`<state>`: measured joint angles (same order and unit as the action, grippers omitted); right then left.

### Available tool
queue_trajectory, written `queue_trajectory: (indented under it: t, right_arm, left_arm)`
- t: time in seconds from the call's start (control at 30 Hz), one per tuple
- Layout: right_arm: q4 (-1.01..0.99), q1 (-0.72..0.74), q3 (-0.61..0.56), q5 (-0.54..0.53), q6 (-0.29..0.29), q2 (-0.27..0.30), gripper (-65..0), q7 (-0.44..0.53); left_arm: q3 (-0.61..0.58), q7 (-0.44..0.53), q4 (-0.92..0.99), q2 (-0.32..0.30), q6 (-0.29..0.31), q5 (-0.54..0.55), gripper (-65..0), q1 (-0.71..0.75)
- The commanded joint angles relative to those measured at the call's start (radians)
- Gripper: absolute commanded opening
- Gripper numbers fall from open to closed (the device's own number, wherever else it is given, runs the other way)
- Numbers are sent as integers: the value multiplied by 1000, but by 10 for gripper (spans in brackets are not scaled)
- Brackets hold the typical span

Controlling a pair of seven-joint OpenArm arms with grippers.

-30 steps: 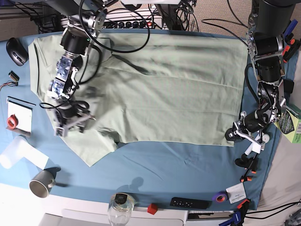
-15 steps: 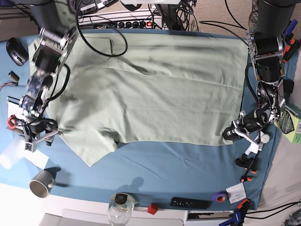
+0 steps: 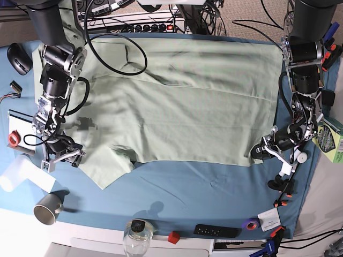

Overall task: Fold the T-shirt properly
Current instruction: 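Pinch the hem corners with both grippers, then pull both held hem corners apart, stretching the shirt lengthwise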

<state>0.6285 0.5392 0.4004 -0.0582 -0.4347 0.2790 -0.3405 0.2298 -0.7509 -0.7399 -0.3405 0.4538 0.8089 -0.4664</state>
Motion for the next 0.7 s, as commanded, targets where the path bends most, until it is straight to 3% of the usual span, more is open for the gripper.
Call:
queue_trajectory:
  t: [0.0, 0.13, 0.4, 0.47, 0.57, 0.67]
  right_arm:
    - [-2, 1, 0, 6, -9, -10, -326, -55]
    - [-2, -5, 0, 6, -48, -35, -326, -51]
    - [-2, -8, 0, 6, -47, -49, -340, -13]
    - [-2, -11, 0, 6, -47, -49, -430, 0]
    - [-2, -13, 0, 6, -48, -48, -650, 1]
    - [-2, -13, 0, 6, -48, -48, -650, 4]
  left_arm:
    - [-5, -34, -4, -6, -7, -31, -650, -13]
    - [-5, -34, -4, -6, -7, -31, -650, -13]
    - [-5, -34, -4, -6, -7, -31, -650, -13]
    - [-5, -34, -4, -6, -7, -31, -650, -13]
    - [-5, -34, -4, -6, -7, -31, -650, -13]
    - [-5, -34, -4, -6, -7, -31, -650, -13]
